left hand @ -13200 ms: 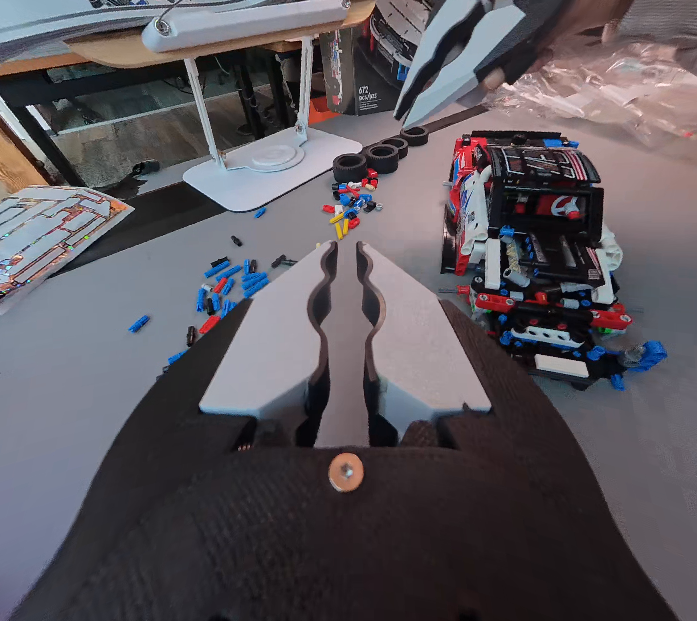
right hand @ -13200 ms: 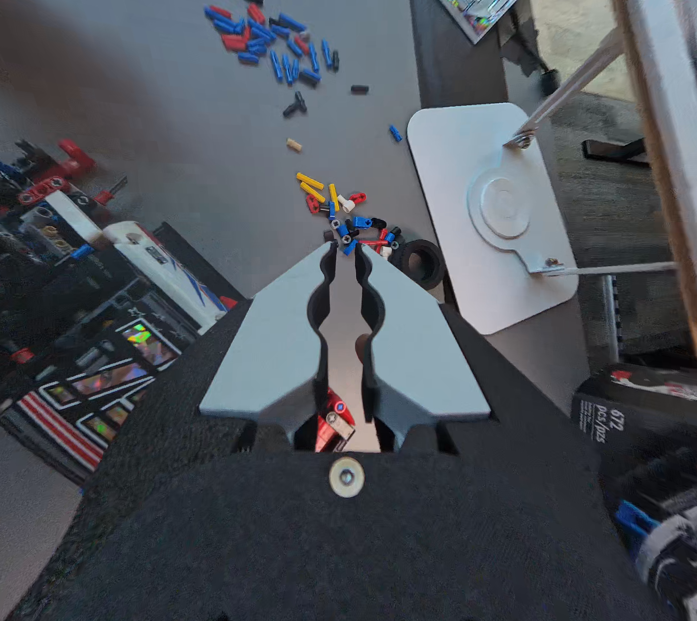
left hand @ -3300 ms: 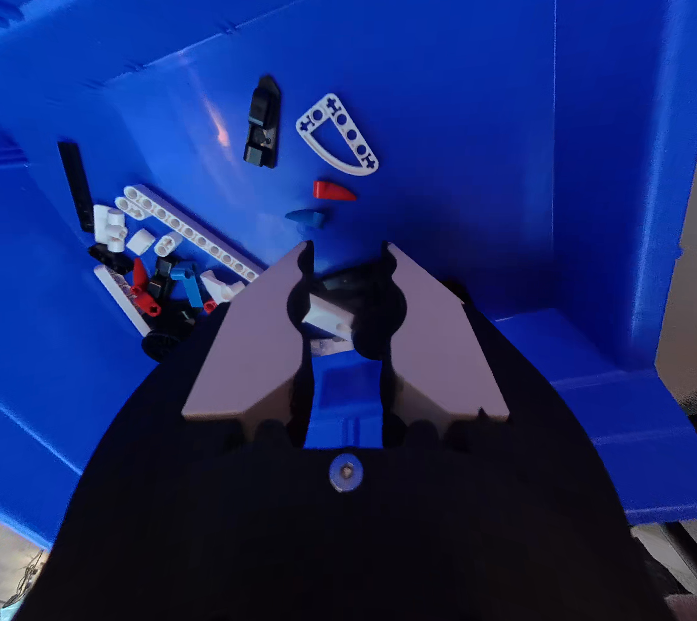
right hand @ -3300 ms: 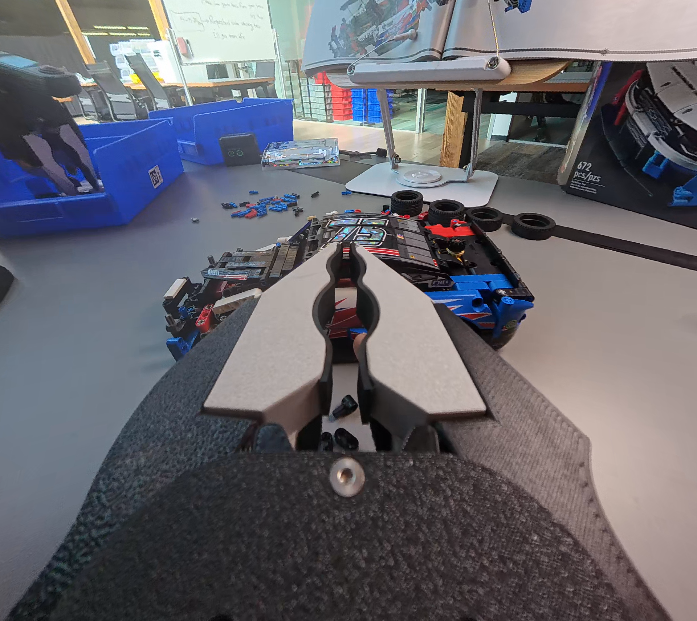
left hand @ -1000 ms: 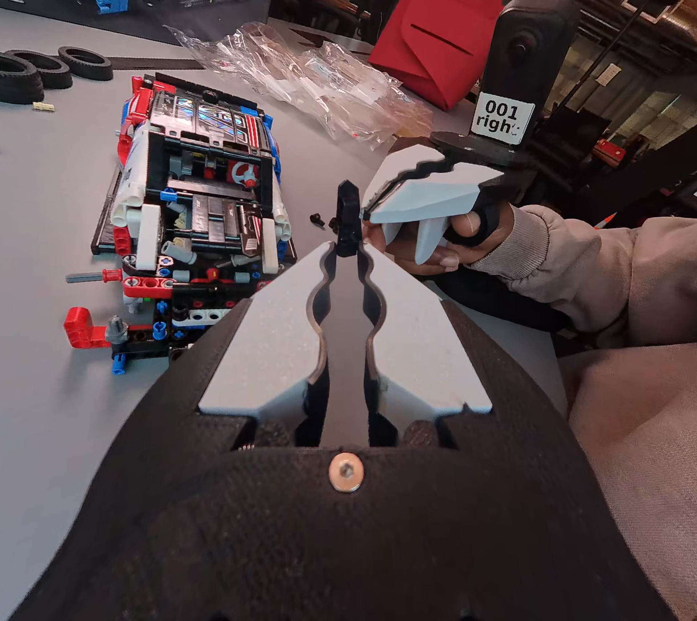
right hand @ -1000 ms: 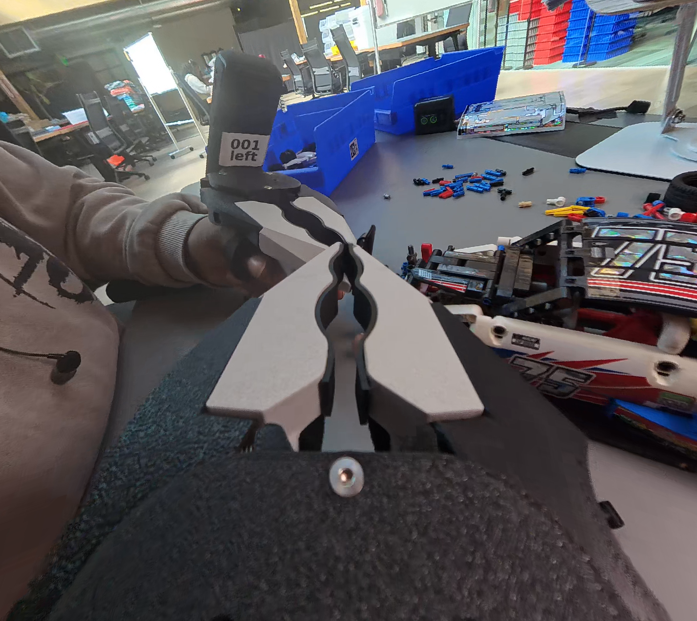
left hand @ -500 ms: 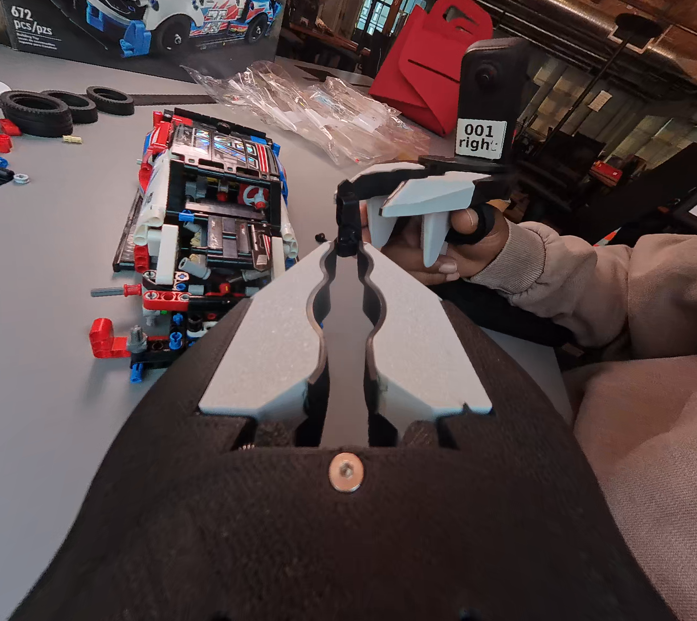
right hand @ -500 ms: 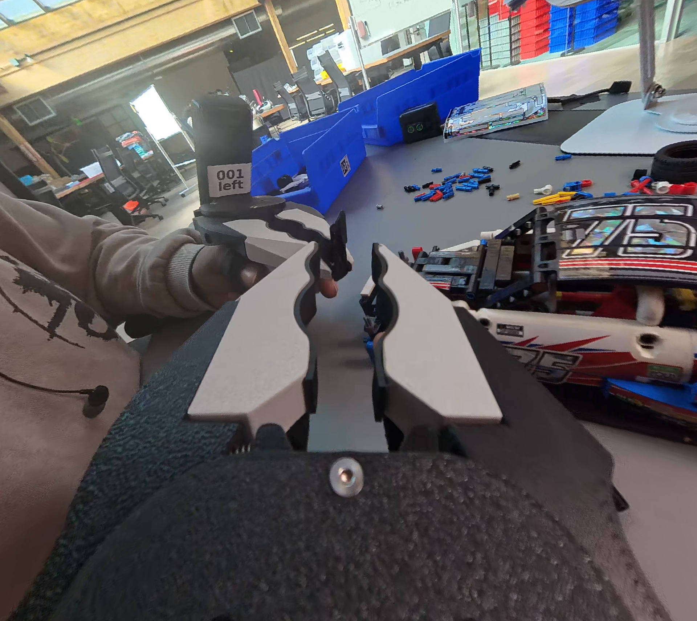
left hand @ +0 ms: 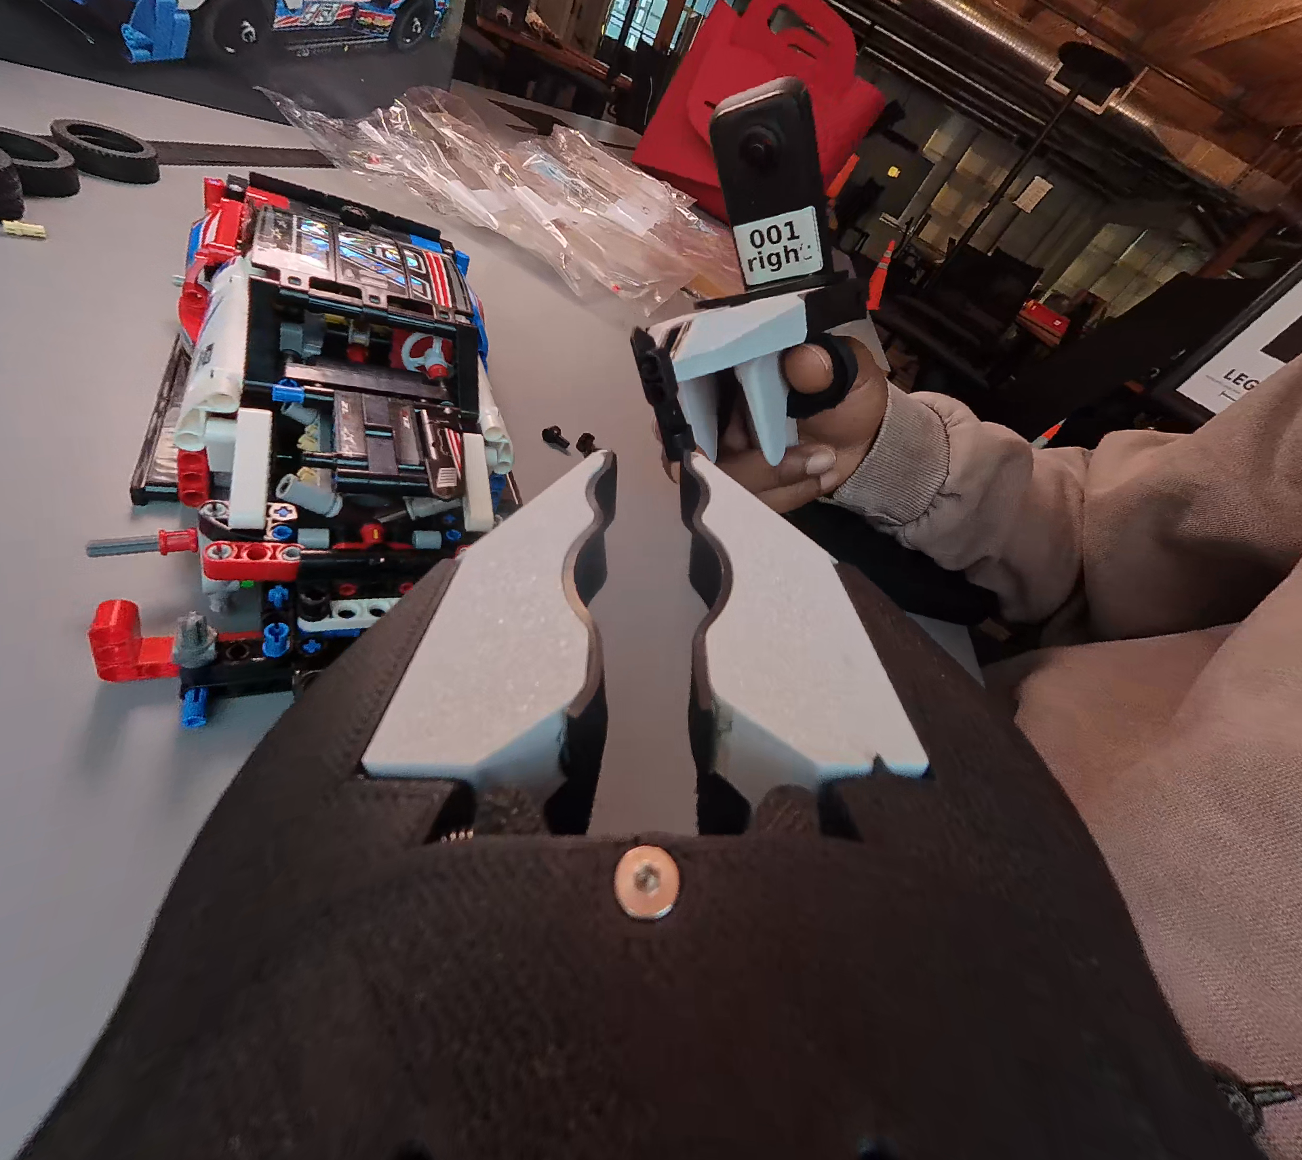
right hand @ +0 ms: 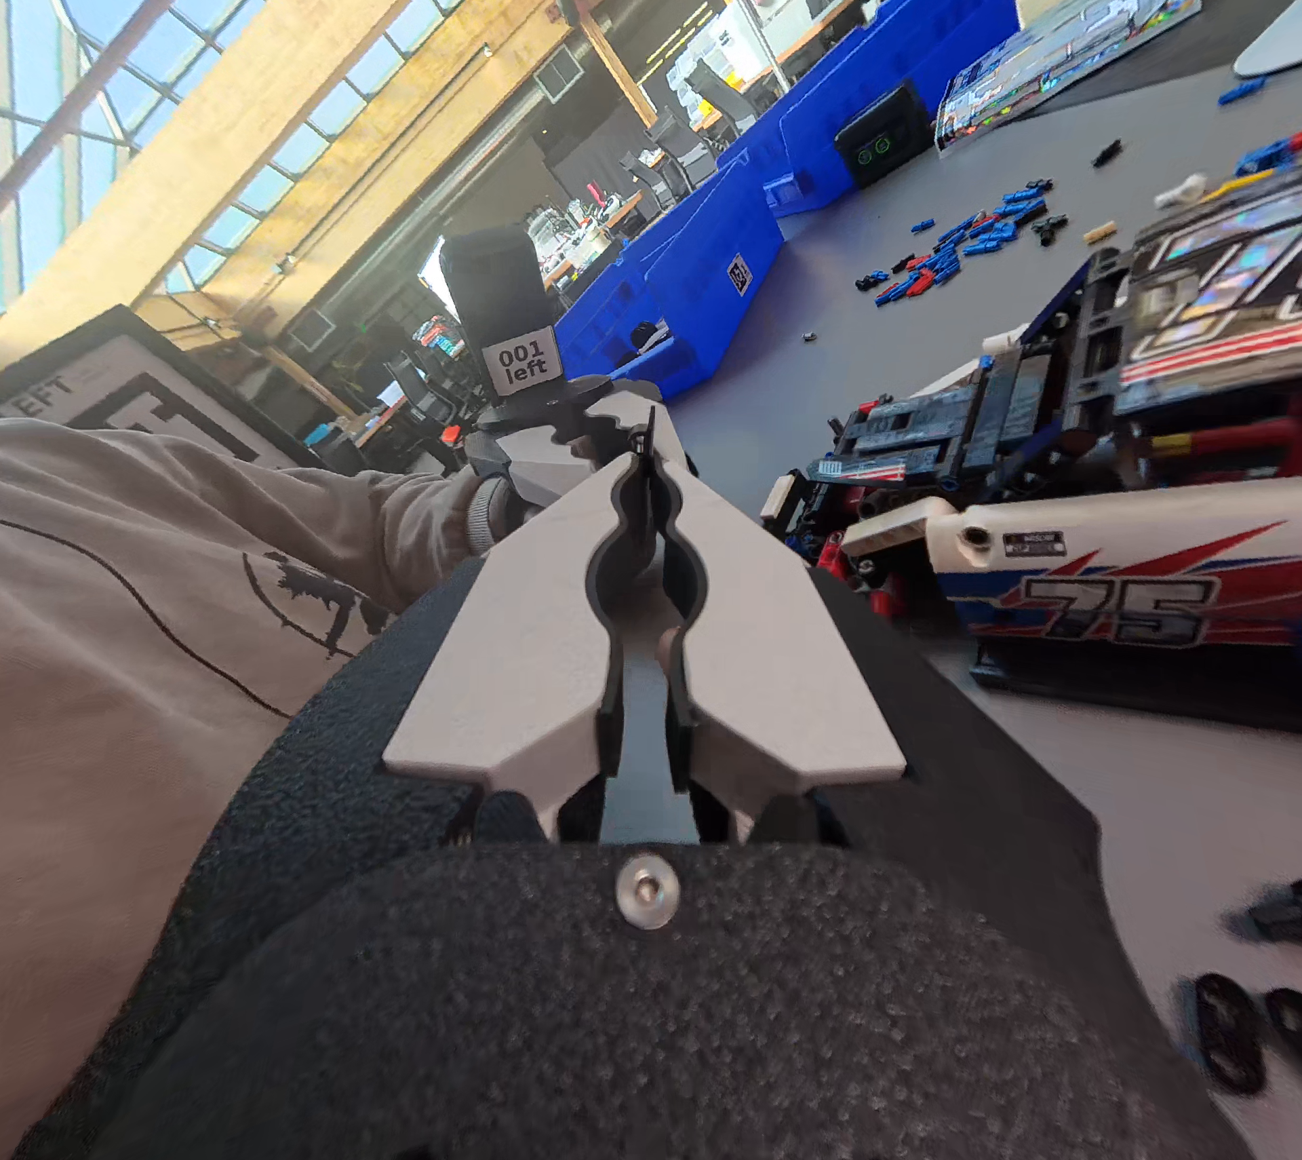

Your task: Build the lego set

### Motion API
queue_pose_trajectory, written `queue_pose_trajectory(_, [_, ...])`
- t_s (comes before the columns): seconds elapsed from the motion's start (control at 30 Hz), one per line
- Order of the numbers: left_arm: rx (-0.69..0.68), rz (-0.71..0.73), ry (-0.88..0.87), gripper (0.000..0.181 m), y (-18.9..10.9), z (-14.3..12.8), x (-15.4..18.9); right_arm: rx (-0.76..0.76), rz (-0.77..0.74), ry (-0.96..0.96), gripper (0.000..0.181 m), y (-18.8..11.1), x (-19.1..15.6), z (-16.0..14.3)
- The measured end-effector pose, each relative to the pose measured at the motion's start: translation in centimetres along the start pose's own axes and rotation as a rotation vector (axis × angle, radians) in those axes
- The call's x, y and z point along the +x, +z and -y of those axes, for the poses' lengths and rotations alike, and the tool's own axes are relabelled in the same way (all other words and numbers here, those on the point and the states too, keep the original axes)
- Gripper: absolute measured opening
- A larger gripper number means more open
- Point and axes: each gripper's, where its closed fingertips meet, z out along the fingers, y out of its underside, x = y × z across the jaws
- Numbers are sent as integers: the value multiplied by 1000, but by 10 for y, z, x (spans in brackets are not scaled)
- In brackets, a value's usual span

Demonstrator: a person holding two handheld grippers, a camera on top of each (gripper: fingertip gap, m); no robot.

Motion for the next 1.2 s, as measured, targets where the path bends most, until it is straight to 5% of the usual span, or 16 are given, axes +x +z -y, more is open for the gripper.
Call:
queue_pose_trajectory(0.3, [-161,-226,-89,14,-7,-20,19,-211,39,-23,0,10,-11,-35])
queue_pose_trajectory(0.4, [-174,-162,-16,7,-5,-23,13,-213,-17,-143,0,11,-8,-35])
queue_pose_trajectory(0.7, [-54,-120,-241,24,-11,-3,-4,-250,-472,-1211,0,15,9,-24])
queue_pose_trajectory(0.87, [-12,-110,-274,13,-12,1,-6,-275,-612,-1723,0,21,3,-24])
queue_pose_trajectory(1.03, [14,-126,-130,9,-15,10,4,-186,-635,-1817,0,21,-11,-16])
queue_pose_trajectory(1.2, [49,-141,107,9,-23,22,16,-20,-529,-1602,13,17,-30,-4])
